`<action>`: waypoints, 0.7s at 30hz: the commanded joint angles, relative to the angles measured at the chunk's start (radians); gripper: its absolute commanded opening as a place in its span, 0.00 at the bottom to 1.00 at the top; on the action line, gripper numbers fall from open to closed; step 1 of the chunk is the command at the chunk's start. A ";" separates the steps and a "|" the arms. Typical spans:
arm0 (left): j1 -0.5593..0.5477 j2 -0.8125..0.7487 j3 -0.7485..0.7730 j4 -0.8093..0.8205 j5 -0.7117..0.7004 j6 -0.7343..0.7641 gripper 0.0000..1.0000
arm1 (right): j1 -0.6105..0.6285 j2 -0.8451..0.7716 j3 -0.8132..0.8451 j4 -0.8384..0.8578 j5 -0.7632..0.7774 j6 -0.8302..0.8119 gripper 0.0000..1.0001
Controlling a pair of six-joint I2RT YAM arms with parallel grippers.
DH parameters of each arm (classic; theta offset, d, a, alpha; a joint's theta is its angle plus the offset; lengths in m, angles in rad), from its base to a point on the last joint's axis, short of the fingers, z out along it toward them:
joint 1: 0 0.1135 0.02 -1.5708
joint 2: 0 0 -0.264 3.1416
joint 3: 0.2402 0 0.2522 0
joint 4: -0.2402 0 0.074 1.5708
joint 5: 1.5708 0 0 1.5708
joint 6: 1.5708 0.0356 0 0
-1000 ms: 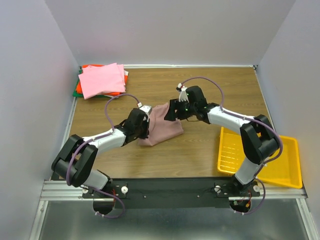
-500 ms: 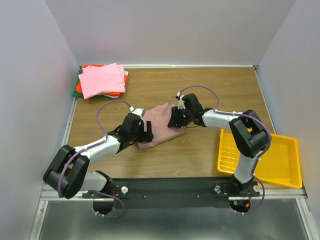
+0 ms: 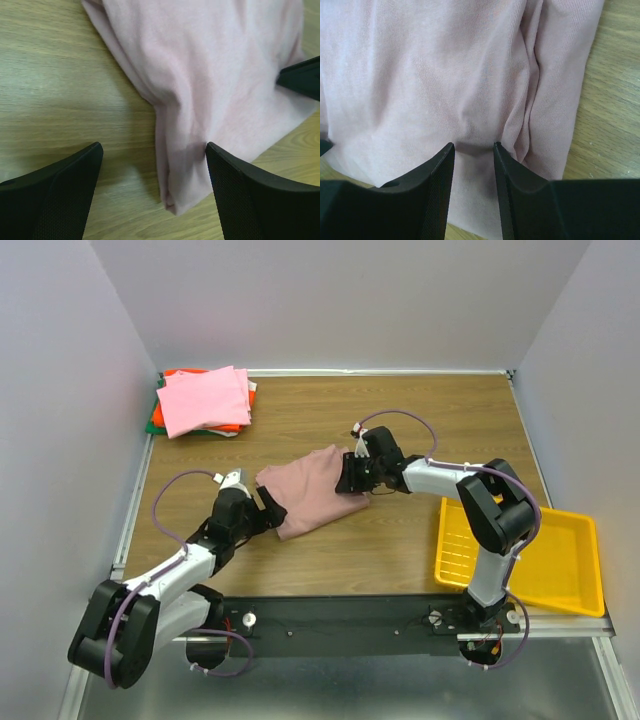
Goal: Fold and stack the t-shirts
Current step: Neatly place the folded tshirt to the corner
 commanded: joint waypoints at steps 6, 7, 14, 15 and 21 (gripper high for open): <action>0.007 0.081 -0.070 0.301 0.141 -0.141 0.92 | -0.001 0.028 -0.010 -0.084 0.073 -0.013 0.45; 0.005 0.098 -0.067 0.305 0.135 -0.144 0.92 | -0.001 0.022 -0.010 -0.084 0.073 -0.013 0.45; 0.005 0.184 -0.056 0.359 0.107 -0.205 0.94 | -0.003 -0.015 -0.020 -0.086 0.064 -0.014 0.45; 0.005 0.190 -0.047 0.362 0.104 -0.208 0.94 | -0.001 -0.017 -0.020 -0.084 0.060 -0.014 0.45; 0.005 0.285 -0.007 0.427 0.127 -0.244 0.95 | -0.001 -0.008 -0.021 -0.086 0.047 -0.013 0.44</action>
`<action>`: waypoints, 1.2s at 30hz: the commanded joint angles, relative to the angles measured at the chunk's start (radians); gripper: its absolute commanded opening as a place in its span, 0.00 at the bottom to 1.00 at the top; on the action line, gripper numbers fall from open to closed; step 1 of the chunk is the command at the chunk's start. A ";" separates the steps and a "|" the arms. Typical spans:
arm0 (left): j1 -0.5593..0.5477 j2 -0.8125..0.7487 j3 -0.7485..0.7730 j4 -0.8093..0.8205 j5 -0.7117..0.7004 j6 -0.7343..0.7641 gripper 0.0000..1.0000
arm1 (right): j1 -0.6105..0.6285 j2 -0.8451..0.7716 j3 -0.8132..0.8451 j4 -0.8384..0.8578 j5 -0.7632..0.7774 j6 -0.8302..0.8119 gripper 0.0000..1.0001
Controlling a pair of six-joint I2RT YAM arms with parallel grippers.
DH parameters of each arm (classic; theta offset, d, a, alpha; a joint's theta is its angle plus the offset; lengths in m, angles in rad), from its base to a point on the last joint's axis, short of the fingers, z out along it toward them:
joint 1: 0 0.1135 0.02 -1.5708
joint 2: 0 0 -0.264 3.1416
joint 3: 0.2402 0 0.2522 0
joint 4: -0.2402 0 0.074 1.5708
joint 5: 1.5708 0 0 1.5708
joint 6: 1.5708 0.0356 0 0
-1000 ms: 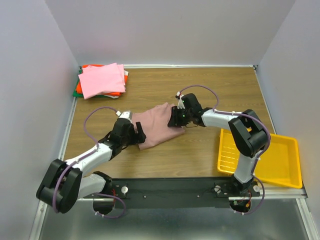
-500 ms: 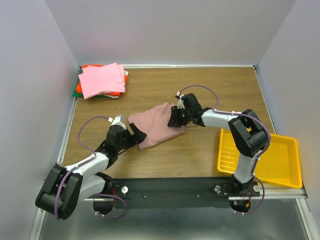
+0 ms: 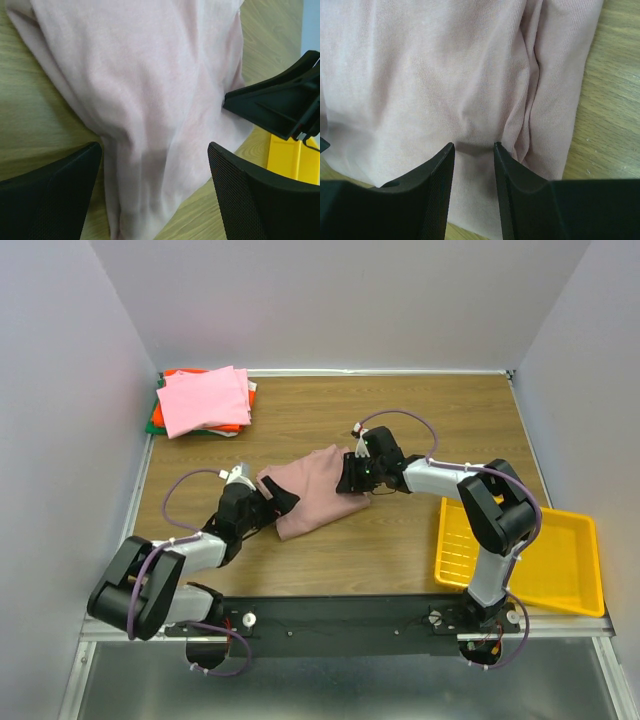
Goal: Fold and stack the t-shirts
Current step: Neatly place the folded tshirt to the corner
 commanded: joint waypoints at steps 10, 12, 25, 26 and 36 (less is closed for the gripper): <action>-0.086 0.273 0.164 0.087 0.025 -0.076 0.95 | -0.003 0.011 -0.013 -0.074 0.025 -0.012 0.43; -0.106 0.293 0.189 0.085 0.019 -0.081 0.95 | -0.001 0.011 -0.015 -0.072 0.023 -0.013 0.43; -0.115 0.310 0.348 -0.193 -0.177 0.065 0.00 | -0.001 -0.055 -0.049 -0.074 0.009 -0.024 0.43; -0.112 0.307 0.376 -0.233 -0.200 0.095 0.00 | -0.001 -0.069 -0.055 -0.074 0.008 -0.027 0.43; 0.010 0.402 0.920 -0.670 -0.315 0.674 0.00 | -0.003 -0.190 -0.113 -0.098 0.043 -0.049 0.59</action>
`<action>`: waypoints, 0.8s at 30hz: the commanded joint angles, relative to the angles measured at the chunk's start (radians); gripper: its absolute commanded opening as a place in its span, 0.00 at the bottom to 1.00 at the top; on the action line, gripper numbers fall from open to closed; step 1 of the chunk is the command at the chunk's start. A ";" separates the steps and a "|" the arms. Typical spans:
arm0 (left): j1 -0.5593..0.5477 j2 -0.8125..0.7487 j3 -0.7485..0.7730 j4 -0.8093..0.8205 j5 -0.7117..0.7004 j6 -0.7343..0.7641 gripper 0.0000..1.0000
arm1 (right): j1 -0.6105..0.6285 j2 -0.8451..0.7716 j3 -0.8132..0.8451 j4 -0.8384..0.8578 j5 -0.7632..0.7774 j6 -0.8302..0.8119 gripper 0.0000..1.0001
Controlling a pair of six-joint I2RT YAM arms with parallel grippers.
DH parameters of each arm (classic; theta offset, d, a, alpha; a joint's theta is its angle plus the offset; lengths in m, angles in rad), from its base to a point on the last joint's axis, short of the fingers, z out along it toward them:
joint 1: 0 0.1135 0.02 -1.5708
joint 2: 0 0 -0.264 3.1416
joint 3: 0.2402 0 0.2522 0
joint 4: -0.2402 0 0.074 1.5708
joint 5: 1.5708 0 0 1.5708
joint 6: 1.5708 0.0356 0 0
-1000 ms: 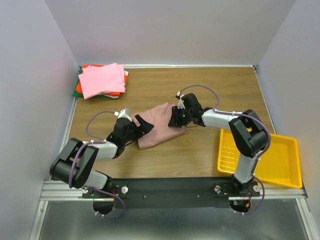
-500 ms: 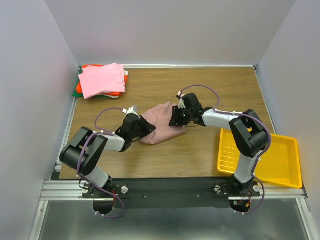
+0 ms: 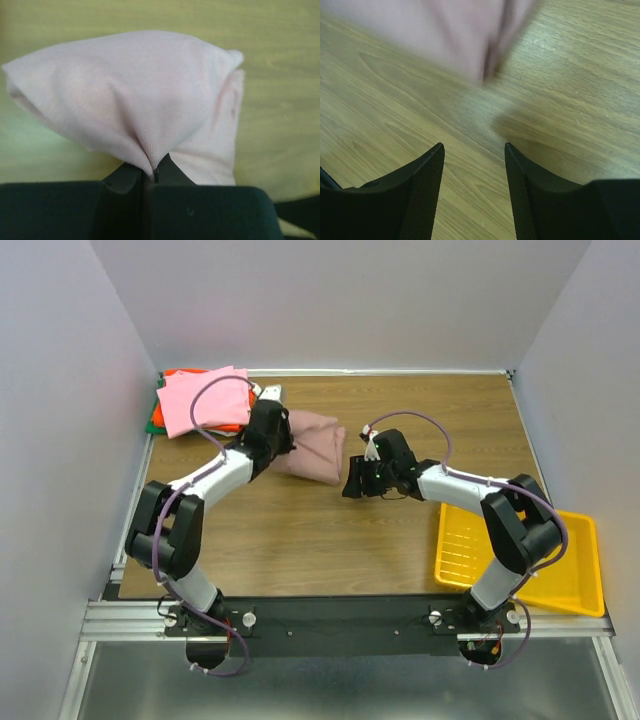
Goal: Fold and stack the t-shirts
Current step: Neatly place the folded tshirt to the corner
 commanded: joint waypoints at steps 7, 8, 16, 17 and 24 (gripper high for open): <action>0.105 0.240 0.478 -0.394 -0.170 0.472 0.00 | -0.001 -0.047 -0.032 -0.054 0.036 -0.043 0.59; 0.111 0.252 0.506 -0.406 -0.172 0.487 0.00 | -0.001 -0.045 -0.033 -0.054 0.035 -0.046 0.60; 0.186 0.340 0.786 -0.552 -0.148 0.624 0.00 | 0.001 -0.004 -0.036 -0.055 0.013 -0.058 0.60; 0.195 0.344 0.811 -0.563 -0.143 0.633 0.00 | -0.001 -0.001 -0.035 -0.055 0.007 -0.058 0.60; 0.286 0.381 1.018 -0.646 -0.083 0.685 0.00 | -0.001 0.019 -0.036 -0.054 -0.008 -0.061 0.60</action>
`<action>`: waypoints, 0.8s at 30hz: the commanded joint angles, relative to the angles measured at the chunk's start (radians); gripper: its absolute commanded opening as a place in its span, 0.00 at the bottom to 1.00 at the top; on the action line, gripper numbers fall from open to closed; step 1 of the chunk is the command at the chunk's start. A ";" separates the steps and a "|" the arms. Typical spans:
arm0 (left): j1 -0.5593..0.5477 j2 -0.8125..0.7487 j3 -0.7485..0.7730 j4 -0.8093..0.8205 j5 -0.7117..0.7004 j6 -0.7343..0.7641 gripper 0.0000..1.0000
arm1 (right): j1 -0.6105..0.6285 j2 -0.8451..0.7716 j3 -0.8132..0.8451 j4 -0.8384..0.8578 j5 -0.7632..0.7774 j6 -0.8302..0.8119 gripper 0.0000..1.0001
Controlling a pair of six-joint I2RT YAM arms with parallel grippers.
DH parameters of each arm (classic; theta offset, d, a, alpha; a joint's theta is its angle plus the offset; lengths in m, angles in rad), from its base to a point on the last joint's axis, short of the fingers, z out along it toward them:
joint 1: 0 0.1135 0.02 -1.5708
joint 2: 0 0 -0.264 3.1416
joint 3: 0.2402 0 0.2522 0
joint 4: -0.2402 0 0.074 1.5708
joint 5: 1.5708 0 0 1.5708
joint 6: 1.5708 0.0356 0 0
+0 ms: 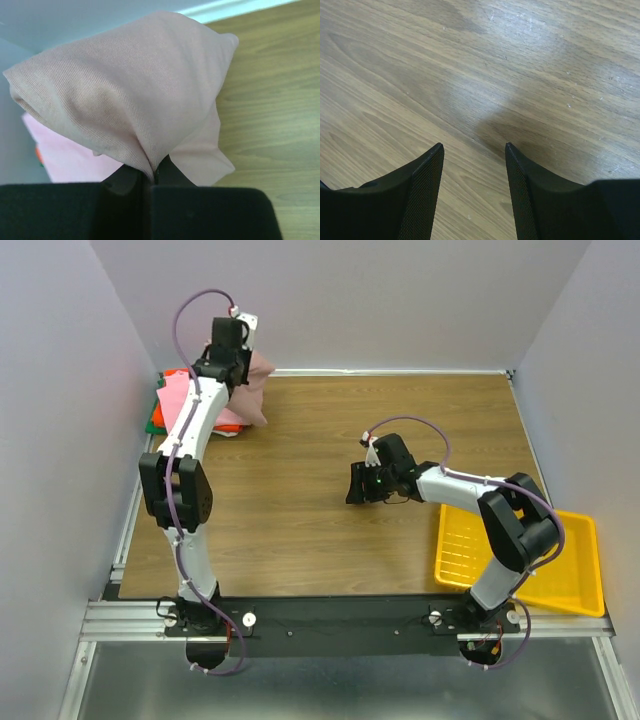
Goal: Fold and stack the t-shirts
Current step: Neatly place the folded tshirt to the corner
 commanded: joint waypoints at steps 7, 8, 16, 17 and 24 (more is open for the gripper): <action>0.144 0.049 0.197 -0.076 0.159 0.076 0.00 | -0.001 0.023 -0.013 -0.013 -0.031 -0.020 0.59; 0.155 0.052 0.193 -0.073 0.175 0.076 0.00 | -0.001 0.023 -0.013 -0.015 -0.031 -0.020 0.59; 0.282 0.133 0.183 -0.055 0.218 0.047 0.00 | -0.001 -0.003 -0.025 -0.015 -0.023 -0.018 0.67; 0.299 0.145 0.202 -0.069 0.206 0.031 0.00 | -0.001 -0.009 -0.028 -0.015 -0.020 -0.018 0.69; 0.330 0.125 0.231 -0.089 -0.084 -0.108 0.98 | -0.001 -0.051 -0.037 -0.015 -0.010 -0.015 0.86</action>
